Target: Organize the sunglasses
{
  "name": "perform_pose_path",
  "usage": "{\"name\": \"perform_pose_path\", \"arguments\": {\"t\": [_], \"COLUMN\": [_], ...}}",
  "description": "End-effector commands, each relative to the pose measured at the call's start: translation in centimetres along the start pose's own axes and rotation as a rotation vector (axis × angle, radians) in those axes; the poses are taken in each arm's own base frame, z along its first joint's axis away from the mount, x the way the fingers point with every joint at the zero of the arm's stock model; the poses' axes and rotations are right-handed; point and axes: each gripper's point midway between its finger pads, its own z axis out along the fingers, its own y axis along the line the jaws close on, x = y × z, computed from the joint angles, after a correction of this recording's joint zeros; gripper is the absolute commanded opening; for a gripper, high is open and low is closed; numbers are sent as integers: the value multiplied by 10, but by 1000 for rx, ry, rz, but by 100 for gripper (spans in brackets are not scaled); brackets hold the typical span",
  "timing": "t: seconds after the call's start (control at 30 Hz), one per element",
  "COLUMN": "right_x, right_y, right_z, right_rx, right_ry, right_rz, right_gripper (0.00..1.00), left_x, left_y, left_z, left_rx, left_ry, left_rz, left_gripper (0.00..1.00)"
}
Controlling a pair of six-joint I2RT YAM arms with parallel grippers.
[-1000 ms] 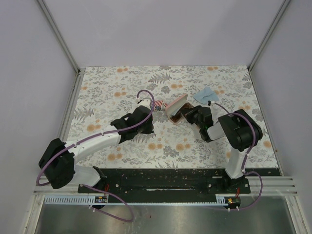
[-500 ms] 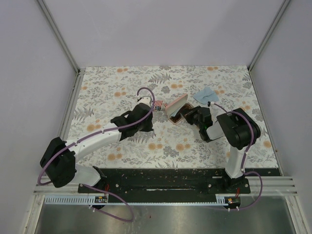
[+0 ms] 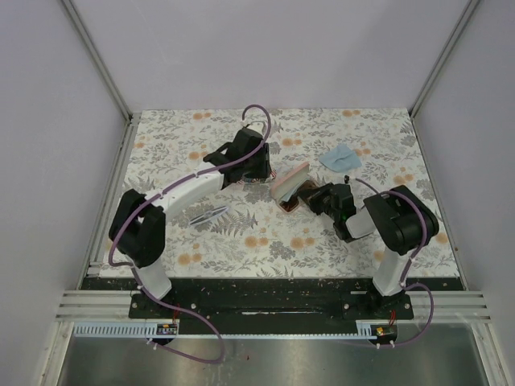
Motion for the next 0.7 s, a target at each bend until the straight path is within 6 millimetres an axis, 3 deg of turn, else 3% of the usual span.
{"name": "perform_pose_path", "arguments": {"t": [0.0, 0.2, 0.3, 0.4, 0.67], "right_x": [16, 29, 33, 33, 28], "right_y": [-12, -13, -16, -16, -5], "right_z": [-19, -36, -39, -38, -38], "right_rx": [63, 58, 68, 78, 111], "right_ry": [77, 150, 167, 173, 176], "right_rz": [-24, -15, -19, -26, -72], "right_gripper": [0, 0, 5, 17, 22], "left_x": [-19, -1, 9, 14, 14], "left_y": [-29, -39, -44, -51, -50], "left_z": [17, 51, 62, 67, 66], "left_rx": [129, 205, 245, 285, 321], "left_ry": [8, 91, 136, 156, 162], "left_rz": [29, 20, 3, -13, -44], "left_gripper": [36, 35, 34, 34, 29]}}
